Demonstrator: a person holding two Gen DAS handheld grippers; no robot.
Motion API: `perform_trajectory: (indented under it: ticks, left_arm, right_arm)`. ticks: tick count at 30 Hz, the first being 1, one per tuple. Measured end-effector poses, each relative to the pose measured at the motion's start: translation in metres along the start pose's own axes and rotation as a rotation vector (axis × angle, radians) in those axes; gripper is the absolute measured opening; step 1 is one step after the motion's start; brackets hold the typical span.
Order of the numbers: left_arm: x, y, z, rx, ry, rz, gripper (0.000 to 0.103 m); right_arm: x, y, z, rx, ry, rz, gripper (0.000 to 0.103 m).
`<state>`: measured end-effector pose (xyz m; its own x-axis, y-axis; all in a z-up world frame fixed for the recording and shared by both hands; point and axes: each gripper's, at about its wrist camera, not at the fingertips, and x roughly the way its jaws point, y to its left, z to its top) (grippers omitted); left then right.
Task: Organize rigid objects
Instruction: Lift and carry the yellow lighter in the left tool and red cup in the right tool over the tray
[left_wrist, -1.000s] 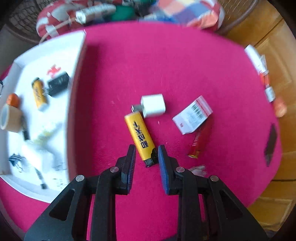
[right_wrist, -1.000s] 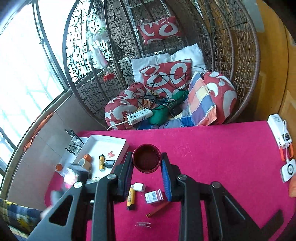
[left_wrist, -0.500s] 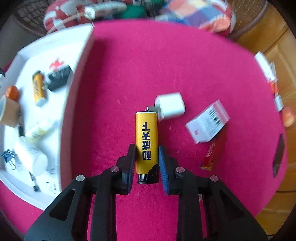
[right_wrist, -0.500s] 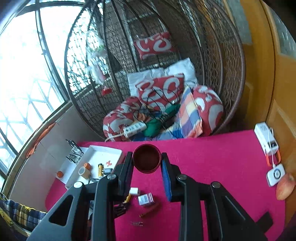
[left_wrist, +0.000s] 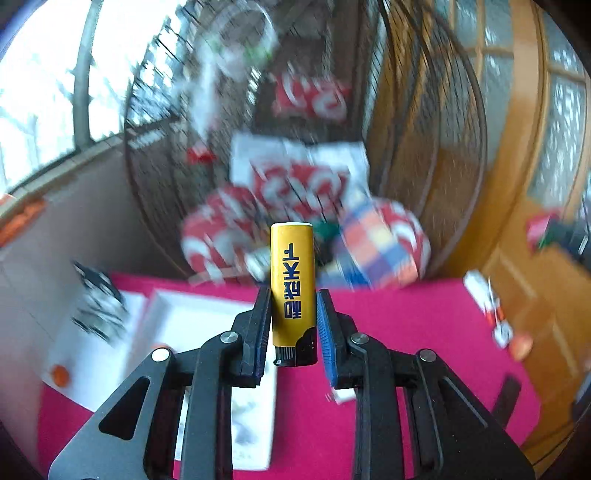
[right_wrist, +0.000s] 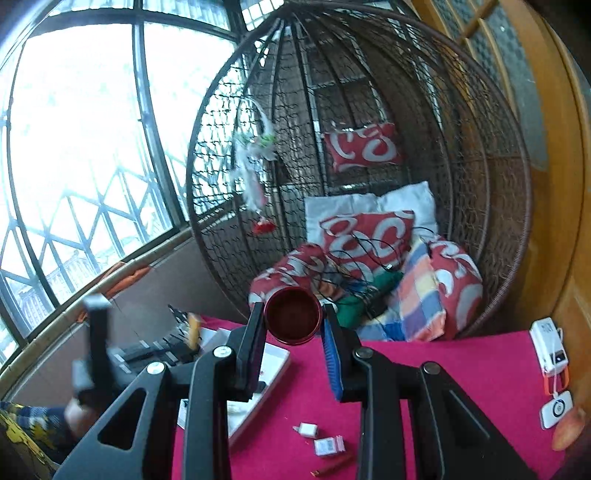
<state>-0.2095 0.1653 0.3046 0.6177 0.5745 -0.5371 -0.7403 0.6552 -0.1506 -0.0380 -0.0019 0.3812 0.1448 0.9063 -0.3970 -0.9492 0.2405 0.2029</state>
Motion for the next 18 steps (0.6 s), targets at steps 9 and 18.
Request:
perform_trajectory:
  ticks: [9, 18]
  left_arm:
    - [-0.06, 0.07, 0.034, -0.035, -0.162, 0.098, 0.023]
    - [-0.068, 0.109, 0.028, -0.046, -0.151, 0.105, 0.023]
  right_arm:
    - [0.02, 0.034, 0.006, -0.002, -0.017, 0.057, 0.028]
    - [0.043, 0.072, 0.005, -0.018, 0.002, 0.091, 0.028]
